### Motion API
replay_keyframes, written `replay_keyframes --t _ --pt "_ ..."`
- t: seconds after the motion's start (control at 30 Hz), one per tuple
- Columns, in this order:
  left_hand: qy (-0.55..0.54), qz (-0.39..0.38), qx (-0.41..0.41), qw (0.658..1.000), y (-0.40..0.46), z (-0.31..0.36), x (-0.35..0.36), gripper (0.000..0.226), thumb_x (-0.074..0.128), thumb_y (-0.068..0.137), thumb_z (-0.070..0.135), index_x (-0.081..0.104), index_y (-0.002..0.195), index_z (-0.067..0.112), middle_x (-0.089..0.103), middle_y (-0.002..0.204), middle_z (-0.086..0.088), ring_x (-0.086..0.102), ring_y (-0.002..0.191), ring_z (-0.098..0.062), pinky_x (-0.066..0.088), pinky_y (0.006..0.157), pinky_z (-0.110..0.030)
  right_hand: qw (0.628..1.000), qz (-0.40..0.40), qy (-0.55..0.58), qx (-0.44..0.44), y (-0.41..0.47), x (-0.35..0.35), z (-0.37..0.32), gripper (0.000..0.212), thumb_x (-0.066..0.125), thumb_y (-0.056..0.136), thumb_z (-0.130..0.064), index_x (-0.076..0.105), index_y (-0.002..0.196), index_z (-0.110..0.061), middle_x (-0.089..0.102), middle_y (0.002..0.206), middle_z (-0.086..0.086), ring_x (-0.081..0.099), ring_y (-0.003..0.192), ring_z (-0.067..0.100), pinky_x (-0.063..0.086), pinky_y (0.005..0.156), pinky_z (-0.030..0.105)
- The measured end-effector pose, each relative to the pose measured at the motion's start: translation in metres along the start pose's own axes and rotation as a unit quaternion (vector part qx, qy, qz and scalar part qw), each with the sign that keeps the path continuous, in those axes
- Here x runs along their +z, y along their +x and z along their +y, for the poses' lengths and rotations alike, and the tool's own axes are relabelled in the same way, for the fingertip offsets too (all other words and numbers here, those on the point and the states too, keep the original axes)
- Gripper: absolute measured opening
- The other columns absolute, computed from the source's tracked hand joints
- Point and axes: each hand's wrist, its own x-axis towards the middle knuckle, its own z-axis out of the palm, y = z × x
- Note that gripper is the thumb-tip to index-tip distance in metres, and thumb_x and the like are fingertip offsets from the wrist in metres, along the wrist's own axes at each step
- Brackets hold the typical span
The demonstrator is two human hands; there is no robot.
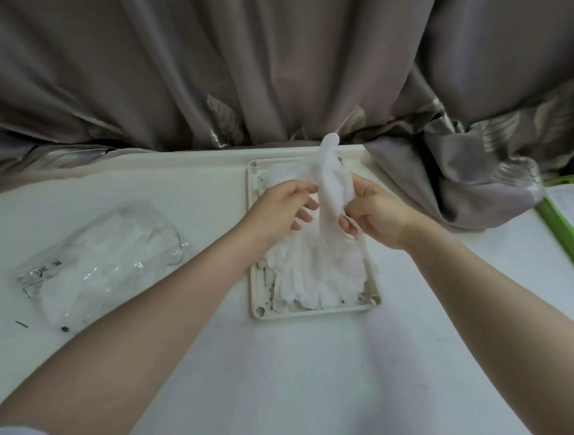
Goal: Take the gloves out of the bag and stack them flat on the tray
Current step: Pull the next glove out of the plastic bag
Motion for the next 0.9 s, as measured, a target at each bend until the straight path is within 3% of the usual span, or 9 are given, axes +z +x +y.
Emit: replay_keyframes --t 0.13,0.23,0.3,0.4,0.5,0.57,0.67,0.77,0.9 --pt "-0.188 -0.071 -0.045 0.979 -0.019 0.019 0.004 0.033 0.036 0.101 0.035 0.061 0.109 0.015 0.068 0.1 -0.004 0.066 0.089 -0.019 0.05 0.087 -0.032 0.948 -0.012 -0.316 -0.034 -0.021 0.025 -0.021 0.057 0.049 0.064 -0.008 0.051 0.122 -0.01 0.065 0.096 0.0 0.065 0.089 0.014 0.048 0.067 0.022" --pt "-0.209 -0.103 -0.056 0.971 -0.027 0.021 0.006 0.036 0.038 0.098 0.042 0.063 0.095 0.016 0.068 0.092 -0.004 0.068 0.082 -0.02 0.052 0.077 -0.029 0.726 0.006 -0.686 -0.055 -0.037 0.048 -0.029 0.057 0.051 0.09 -0.041 0.033 0.136 -0.011 0.054 0.087 0.003 0.055 0.081 0.027 0.036 0.064 0.032" --pt "-0.22 -0.115 -0.08 0.965 -0.033 0.021 0.009 0.034 0.041 0.096 0.043 0.058 0.086 0.016 0.062 0.082 -0.003 0.064 0.068 -0.014 0.051 0.064 -0.024 0.622 0.041 -0.776 -0.091 -0.049 0.067 -0.03 0.062 0.042 0.093 -0.051 0.032 0.136 -0.008 0.06 0.09 0.006 0.057 0.079 0.031 0.034 0.062 0.032" --pt "-0.219 -0.148 -0.132 0.956 -0.042 0.022 0.013 0.034 0.048 0.09 0.048 0.058 0.082 0.017 0.056 0.078 -0.002 0.057 0.065 -0.012 0.047 0.056 -0.019 0.582 0.067 -0.804 -0.102 -0.062 0.086 -0.025 0.054 0.042 0.094 -0.048 0.043 0.126 -0.004 0.06 0.102 0.004 0.061 0.084 0.026 0.032 0.063 0.032" --pt "-0.245 -0.161 -0.17 0.941 -0.046 0.021 0.011 0.044 0.05 0.084 0.054 0.066 0.081 0.014 0.065 0.077 -0.004 0.063 0.071 -0.017 0.049 0.063 -0.023 0.575 0.084 -0.805 -0.121 -0.07 0.096 -0.023 0.053 0.043 0.095 -0.043 0.04 0.129 -0.002 0.049 0.086 0.001 0.05 0.063 0.017 0.025 0.054 0.028" --pt "-0.291 -0.165 -0.187 0.924 -0.048 0.021 0.008 0.05 0.06 0.074 0.054 0.068 0.093 0.009 0.068 0.084 -0.007 0.066 0.077 -0.022 0.053 0.07 -0.027 0.607 0.058 -0.781 -0.138 -0.073 0.099 -0.023 0.049 0.045 0.094 -0.041 0.043 0.129 -0.005 0.039 0.073 -0.005 0.033 0.052 0.011 0.019 0.047 0.028" --pt "-0.362 -0.174 -0.134 0.906 -0.047 0.019 0.001 0.04 0.064 0.068 0.041 0.074 0.088 0.007 0.07 0.085 -0.007 0.068 0.077 -0.02 0.055 0.072 -0.027 0.751 0.133 -0.613 -0.207 -0.073 0.086 -0.025 0.038 0.044 0.09 -0.048 0.063 0.098 -0.017 0.045 0.064 -0.008 0.042 0.06 0.014 0.032 0.055 0.03" --pt "-0.382 -0.226 -0.093 0.891 -0.048 0.013 -0.006 0.039 0.067 0.06 0.017 0.073 0.098 0.007 0.07 0.097 -0.01 0.068 0.089 -0.023 0.056 0.078 -0.034 0.804 0.321 -0.459 -0.198 -0.061 0.061 -0.025 0.052 0.054 0.082 -0.055 0.062 0.113 -0.014 0.059 0.109 0.005 0.055 0.103 0.022 0.045 0.086 0.036" --pt "-0.304 -0.254 -0.119 0.91 -0.047 0.01 -0.012 0.054 0.036 0.058 0.004 0.064 0.104 0.006 0.068 0.093 -0.012 0.066 0.087 -0.026 0.056 0.074 -0.032 0.95 0.137 -0.279 -0.004 -0.054 0.052 -0.019 0.055 0.074 0.08 -0.035 0.054 0.128 -0.019 0.058 0.123 -0.007 0.058 0.11 0.013 0.05 0.096 0.036"
